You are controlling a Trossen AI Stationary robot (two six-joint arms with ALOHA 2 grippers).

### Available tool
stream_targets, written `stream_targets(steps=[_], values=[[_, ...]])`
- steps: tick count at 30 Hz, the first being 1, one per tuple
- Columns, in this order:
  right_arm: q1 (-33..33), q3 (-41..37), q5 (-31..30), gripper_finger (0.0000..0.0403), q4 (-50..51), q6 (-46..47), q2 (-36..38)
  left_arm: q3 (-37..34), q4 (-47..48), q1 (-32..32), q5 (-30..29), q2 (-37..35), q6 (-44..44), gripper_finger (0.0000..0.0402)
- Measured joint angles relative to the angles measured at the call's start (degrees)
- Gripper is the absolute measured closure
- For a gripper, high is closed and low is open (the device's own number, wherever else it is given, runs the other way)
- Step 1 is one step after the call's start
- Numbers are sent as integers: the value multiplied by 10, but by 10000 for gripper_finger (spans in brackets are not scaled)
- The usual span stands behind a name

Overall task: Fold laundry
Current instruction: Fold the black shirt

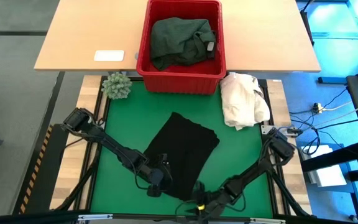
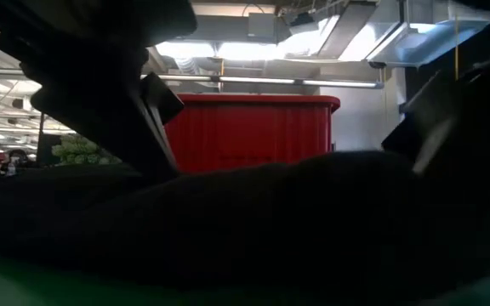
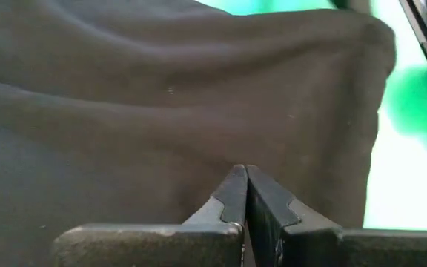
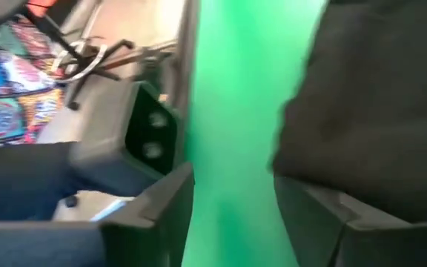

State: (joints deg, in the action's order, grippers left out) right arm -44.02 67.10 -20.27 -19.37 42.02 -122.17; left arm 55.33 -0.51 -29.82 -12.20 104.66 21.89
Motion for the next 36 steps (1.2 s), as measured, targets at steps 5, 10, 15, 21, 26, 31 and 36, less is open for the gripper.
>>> stream_targets(steps=[5,10,15,21,26,31,36], values=[[7,0,-22,201,35,1,0,0,0,0,1,0,0,401],[12,0,-25,201,54,11,2,0,0,0,6,0,-6,401],[20,1,-23,201,70,12,3,0,-1,2,7,0,-15,401],[40,2,-21,201,116,17,5,0,-2,12,7,0,-17,401],[52,0,-31,201,155,22,22,0,-2,23,5,0,-30,401],[52,-3,-82,201,270,42,57,0,-2,27,5,0,-31,401],[52,-4,-81,201,311,65,67,0,-2,27,5,-1,-31,401]])
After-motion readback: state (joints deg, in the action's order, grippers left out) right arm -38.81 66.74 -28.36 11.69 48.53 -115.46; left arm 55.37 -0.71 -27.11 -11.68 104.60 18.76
